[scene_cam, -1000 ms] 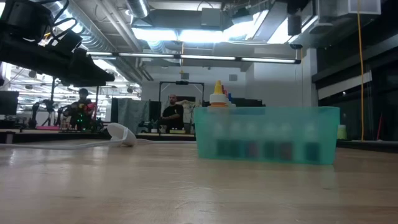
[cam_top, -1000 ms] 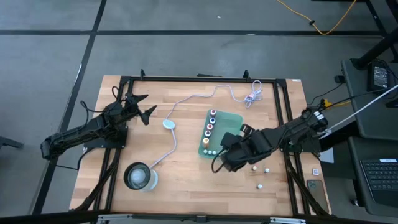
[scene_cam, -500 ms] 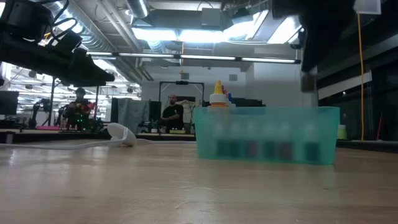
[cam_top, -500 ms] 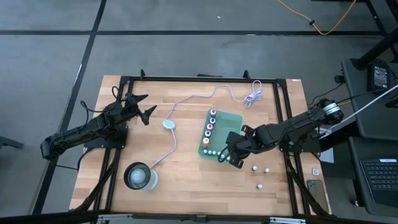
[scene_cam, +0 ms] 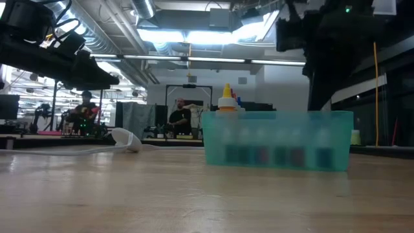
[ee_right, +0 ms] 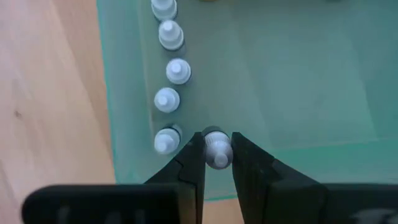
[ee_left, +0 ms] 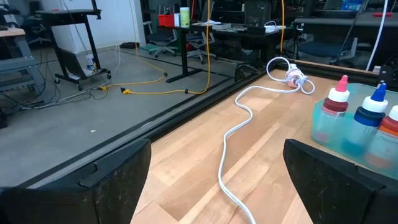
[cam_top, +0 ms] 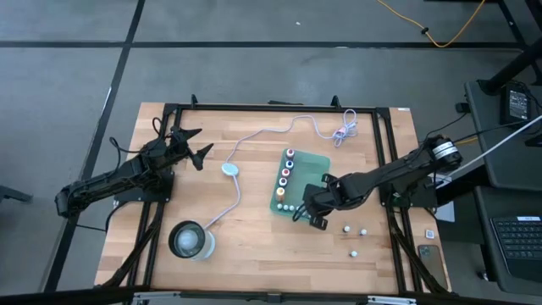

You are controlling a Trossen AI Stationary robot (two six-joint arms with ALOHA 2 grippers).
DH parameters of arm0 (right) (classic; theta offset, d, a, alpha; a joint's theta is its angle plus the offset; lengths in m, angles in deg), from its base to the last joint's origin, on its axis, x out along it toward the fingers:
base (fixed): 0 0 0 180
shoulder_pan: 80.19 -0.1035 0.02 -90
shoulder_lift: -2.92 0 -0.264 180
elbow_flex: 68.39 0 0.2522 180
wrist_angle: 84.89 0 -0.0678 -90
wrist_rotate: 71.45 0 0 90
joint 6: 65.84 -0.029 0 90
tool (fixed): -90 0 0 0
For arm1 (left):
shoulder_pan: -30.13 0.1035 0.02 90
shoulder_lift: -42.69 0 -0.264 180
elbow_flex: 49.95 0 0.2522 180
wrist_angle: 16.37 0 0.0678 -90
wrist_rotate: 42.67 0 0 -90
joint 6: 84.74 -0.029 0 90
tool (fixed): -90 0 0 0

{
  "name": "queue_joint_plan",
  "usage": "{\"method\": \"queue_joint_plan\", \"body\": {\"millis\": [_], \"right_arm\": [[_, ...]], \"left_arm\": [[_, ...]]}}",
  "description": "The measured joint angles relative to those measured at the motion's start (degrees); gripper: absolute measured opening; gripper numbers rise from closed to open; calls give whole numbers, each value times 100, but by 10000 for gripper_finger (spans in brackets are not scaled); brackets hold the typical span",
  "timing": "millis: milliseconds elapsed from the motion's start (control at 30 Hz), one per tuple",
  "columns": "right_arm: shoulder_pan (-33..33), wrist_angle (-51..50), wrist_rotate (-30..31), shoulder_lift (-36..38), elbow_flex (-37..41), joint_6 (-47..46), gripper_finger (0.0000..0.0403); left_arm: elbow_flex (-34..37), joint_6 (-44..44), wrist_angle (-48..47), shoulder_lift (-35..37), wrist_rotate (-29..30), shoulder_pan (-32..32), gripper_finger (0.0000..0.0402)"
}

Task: Pick & Place food coloring
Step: Put the small brown food coloring bottle into the green bin

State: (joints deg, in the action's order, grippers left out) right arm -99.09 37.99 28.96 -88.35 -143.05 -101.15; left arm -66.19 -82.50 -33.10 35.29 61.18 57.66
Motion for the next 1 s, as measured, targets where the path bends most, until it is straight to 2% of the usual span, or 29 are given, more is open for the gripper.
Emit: {"method": "queue_joint_plan", "body": {"millis": [500,667,833,1000], "right_arm": [[65,410,-141,-650,38,148,68],[103,472,-172,-668,122,99,68],[112,467,-488,-668,122,91,70],[116,457,-557,-655,119,-95,87]], "left_arm": [[0,0,-2,2,0,0,361],[0,0,-2,2,0,0,361],[-1,0,-2,0,0,0,361],[0,0,-2,2,0,0,361]]}}
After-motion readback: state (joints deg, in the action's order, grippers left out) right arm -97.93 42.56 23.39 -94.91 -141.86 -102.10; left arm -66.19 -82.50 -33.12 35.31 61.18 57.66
